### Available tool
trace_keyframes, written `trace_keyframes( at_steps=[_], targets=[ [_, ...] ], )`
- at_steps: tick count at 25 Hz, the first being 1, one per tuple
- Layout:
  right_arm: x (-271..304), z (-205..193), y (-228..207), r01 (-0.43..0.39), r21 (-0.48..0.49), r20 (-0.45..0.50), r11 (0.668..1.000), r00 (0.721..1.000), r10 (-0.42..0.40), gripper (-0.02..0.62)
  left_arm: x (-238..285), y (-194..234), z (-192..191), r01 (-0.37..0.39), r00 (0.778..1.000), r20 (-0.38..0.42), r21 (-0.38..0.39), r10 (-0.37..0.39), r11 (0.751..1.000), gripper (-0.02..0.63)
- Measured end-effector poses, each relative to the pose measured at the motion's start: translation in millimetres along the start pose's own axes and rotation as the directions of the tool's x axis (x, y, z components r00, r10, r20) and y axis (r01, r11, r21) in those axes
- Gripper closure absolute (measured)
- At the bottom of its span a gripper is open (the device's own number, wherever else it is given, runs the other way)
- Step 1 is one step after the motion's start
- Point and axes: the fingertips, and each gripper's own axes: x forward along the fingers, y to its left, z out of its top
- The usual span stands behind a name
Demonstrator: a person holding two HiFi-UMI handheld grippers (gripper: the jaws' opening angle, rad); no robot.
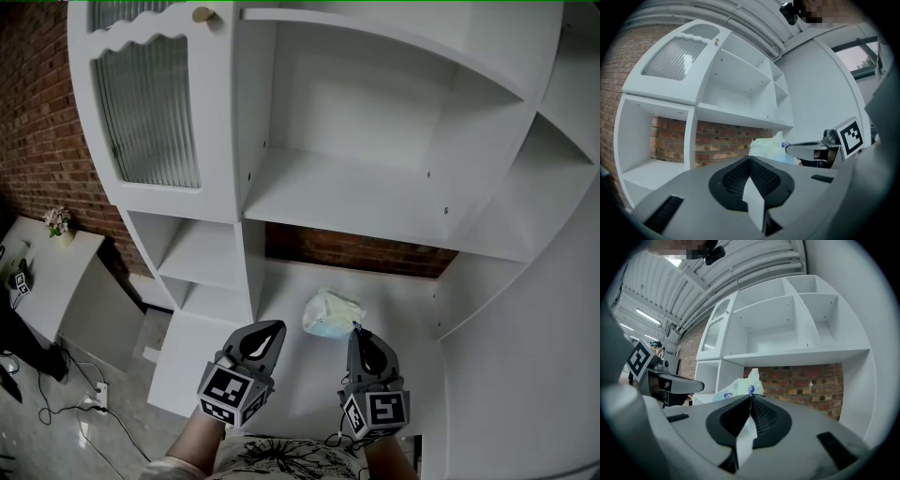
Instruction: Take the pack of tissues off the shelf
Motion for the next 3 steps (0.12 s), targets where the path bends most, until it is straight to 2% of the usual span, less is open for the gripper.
trace_keyframes(
  at_steps=[3],
  targets=[
    [1.5, -0.5, -1.9, 0.001, 0.003, -0.001, 1.0, 1.0, -0.001, 0.589, 3.5, 0.8, 1.4, -0.002, 1.0, 0.016, 0.01, 0.002, 1.0, 0.592]
  ],
)
